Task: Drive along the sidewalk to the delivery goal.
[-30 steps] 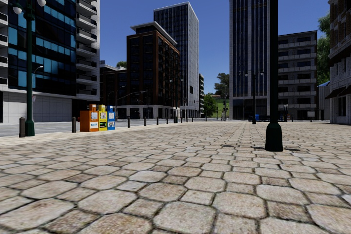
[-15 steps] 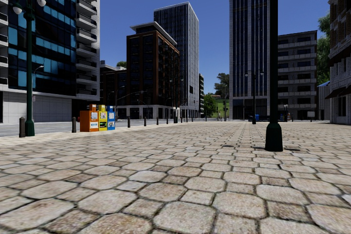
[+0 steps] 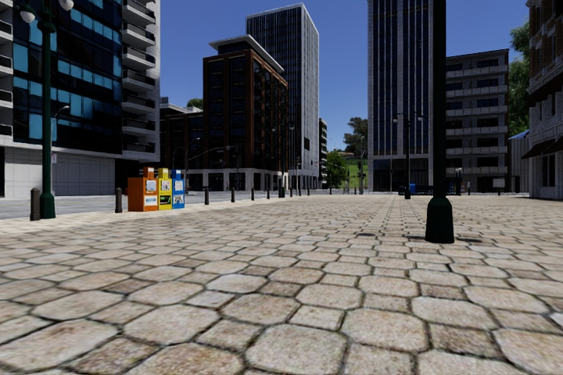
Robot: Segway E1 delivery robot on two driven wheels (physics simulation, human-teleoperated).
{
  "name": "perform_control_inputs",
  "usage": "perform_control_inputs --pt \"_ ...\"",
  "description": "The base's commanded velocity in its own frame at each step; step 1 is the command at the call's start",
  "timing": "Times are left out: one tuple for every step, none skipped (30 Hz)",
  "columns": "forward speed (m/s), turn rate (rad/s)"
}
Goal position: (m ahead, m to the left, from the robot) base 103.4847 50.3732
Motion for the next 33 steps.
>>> perform_control_inputs --pt "0.47 0.00" --pt "0.49 0.00" --pt "0.49 0.00" --pt "0.50 0.00" --pt "0.57 0.00" --pt "0.59 0.00" --pt "0.59 0.00" --pt "0.59 0.00" --pt "0.59 0.00" --pt "0.59 0.00" --pt "0.59 0.00" --pt "0.59 0.00" --pt "0.59 0.00" --pt "0.59 0.00" --pt "0.59 0.00" --pt "0.59 0.00" --pt "0.59 0.00" --pt "0.59 0.00" --pt "0.59 0.00" --pt "0.59 0.00" --pt "0.59 0.00" --pt "0.59 0.00" --pt "0.59 0.00" --pt "0.59 0.00" --pt "0.59 0.00" --pt "0.59 0.00" --pt "0.59 0.00" --pt "0.59 0.00" --pt "0.76 0.00" --pt "0.76 0.00" --pt "1.19 0.00" --pt "1.54 0.00" --pt "2.00 0.00"
